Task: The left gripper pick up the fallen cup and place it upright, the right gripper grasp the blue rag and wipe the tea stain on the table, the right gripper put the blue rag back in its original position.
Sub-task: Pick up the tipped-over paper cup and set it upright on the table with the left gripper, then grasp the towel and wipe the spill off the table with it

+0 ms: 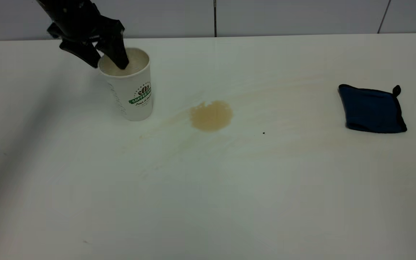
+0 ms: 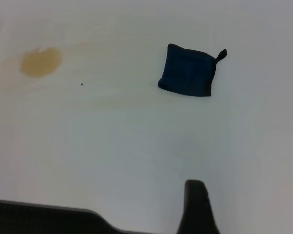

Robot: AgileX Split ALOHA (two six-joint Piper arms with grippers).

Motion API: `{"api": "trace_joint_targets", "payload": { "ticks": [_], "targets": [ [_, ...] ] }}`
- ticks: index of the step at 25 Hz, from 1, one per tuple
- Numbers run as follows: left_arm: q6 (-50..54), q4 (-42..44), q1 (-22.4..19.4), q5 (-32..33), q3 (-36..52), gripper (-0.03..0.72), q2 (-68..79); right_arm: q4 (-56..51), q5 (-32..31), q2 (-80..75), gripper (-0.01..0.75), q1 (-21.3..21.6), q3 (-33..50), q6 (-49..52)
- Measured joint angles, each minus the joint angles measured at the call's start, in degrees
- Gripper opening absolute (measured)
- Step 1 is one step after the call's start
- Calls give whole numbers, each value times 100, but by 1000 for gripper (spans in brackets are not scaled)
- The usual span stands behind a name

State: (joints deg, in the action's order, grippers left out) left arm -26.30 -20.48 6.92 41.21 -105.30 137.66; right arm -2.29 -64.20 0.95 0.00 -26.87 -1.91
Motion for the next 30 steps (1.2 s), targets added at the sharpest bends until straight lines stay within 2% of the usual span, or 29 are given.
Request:
{"api": "trace_joint_targets", "payload": {
  "ticks": [4, 11, 16, 23, 26, 30],
  "targets": [
    [57, 41, 0, 491, -351, 705, -526, 0, 0, 0, 581, 0, 0, 0],
    [506, 336, -29, 1585, -606, 597, -1722, 0, 0, 0, 581, 0, 0, 0],
    [1044, 927, -112, 2556, -606, 572, -2553, 0, 0, 0, 581, 0, 0, 0],
    [1855, 1842, -112, 2571, -347, 566, -3716, 0, 0, 0, 581, 0, 0, 0],
    [2016, 2048, -112, 2571, 225, 566, -4356, 0, 0, 0, 581, 0, 0, 0],
    [2194, 2242, -112, 2571, 1399, 566, -5446, 0, 0, 0, 581, 0, 0, 0]
  ]
}}
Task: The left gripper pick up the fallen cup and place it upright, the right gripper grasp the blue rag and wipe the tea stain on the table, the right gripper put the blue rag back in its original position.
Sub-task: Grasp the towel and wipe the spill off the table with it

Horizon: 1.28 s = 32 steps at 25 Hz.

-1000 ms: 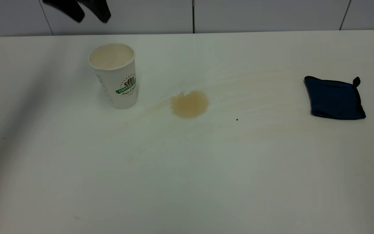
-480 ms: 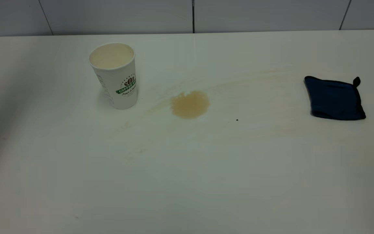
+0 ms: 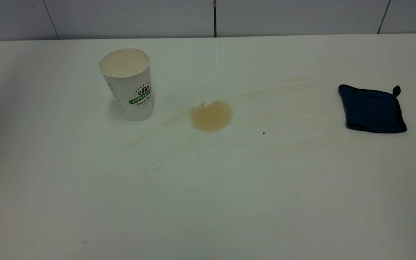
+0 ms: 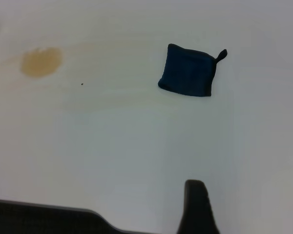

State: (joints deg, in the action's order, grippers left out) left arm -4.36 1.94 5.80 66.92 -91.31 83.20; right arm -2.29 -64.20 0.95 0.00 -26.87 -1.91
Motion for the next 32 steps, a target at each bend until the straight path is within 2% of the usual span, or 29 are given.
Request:
{"api": "trace_joint_targets", "payload": {
  "ticks": [8, 13, 20, 26, 29, 32],
  "targets": [
    [170, 85, 0, 0, 2525, 564, -2515, 0, 0, 0, 581, 0, 0, 0],
    [163, 141, 0, 0, 3682, 564, -4141, 0, 0, 0, 581, 0, 0, 0],
    [215, 141, 0, 0, 4659, 564, -5894, 0, 0, 0, 581, 0, 0, 0],
    [838, 284, 0, -48, 5607, 564, -6379, 0, 0, 0, 581, 0, 0, 0],
    [1321, 536, 0, -303, 6063, 564, -6450, 0, 0, 0, 581, 0, 0, 0],
    [1693, 685, 0, -348, 6230, 564, -6531, 0, 0, 0, 581, 0, 0, 0]
  ]
}}
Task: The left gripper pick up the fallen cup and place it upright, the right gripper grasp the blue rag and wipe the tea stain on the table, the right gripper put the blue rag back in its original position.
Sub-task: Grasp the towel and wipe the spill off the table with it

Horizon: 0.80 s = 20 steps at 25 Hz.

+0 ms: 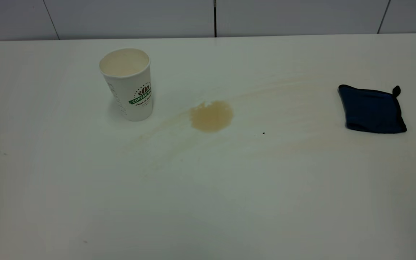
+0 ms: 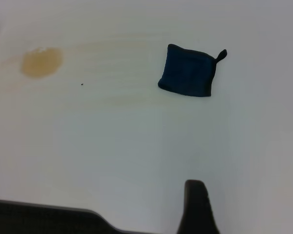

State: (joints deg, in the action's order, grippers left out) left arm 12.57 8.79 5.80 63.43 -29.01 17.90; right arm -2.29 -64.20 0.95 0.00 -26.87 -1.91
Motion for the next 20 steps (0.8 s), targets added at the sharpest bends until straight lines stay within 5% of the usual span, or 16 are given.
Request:
{"api": "trace_joint_targets", "payload": {
  "ticks": [8, 20],
  "targets": [
    [87, 103, -14, 38, 58, 564, -783, 0, 0, 0, 581, 0, 0, 0],
    [-72, 33, -570, 135, 105, 564, -1666, 0, 0, 0, 581, 0, 0, 0]
  ]
}}
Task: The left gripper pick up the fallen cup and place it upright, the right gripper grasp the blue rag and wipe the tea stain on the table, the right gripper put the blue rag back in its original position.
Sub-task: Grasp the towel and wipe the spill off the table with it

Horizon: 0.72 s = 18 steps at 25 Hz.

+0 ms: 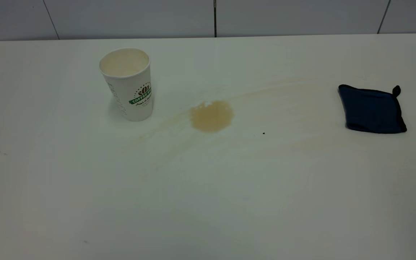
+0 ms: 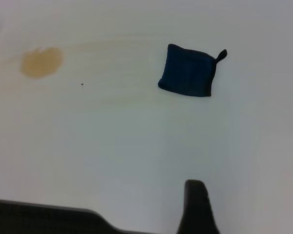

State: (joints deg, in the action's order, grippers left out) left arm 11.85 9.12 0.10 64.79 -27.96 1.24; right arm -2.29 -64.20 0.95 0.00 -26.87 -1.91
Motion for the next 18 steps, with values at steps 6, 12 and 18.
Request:
{"api": "trace_joint_targets", "payload": {
  "ticks": [6, 12, 18],
  "targets": [
    [-249, -170, -1, 5, 0, 564, -227, 0, 0, 0, 581, 0, 0, 0],
    [-273, -192, -1, 5, 0, 564, -227, 0, 0, 0, 581, 0, 0, 0],
    [-273, -192, -1, 5, 0, 564, -227, 0, 0, 0, 581, 0, 0, 0]
  ]
}}
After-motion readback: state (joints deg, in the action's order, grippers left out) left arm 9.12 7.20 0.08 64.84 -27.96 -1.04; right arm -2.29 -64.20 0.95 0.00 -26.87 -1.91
